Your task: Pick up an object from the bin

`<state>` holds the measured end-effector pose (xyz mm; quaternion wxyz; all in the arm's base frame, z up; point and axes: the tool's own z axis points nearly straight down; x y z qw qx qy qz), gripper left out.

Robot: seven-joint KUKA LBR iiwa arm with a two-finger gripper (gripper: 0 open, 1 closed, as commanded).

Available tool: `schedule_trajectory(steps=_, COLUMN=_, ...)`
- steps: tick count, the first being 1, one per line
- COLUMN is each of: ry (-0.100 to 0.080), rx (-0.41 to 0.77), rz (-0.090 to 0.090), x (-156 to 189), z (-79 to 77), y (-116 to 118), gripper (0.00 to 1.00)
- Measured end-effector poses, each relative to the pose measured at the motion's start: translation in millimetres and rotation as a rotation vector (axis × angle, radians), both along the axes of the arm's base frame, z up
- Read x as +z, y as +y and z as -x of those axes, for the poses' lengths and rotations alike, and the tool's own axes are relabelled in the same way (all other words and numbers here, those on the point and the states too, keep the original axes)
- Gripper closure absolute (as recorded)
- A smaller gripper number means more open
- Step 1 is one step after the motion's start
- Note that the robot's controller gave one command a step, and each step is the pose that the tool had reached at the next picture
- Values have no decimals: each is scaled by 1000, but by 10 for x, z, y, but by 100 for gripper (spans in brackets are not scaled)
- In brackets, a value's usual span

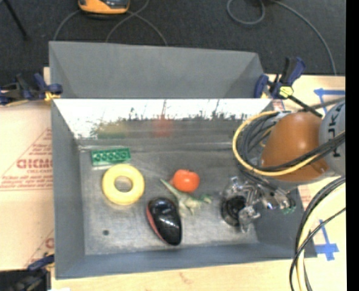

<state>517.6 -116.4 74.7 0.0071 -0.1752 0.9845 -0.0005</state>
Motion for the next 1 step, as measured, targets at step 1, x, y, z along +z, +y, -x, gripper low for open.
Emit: schedule_trajectory(steps=1, ry=10, rx=11, rz=2, x=1428, z=10, y=178, gripper=100)
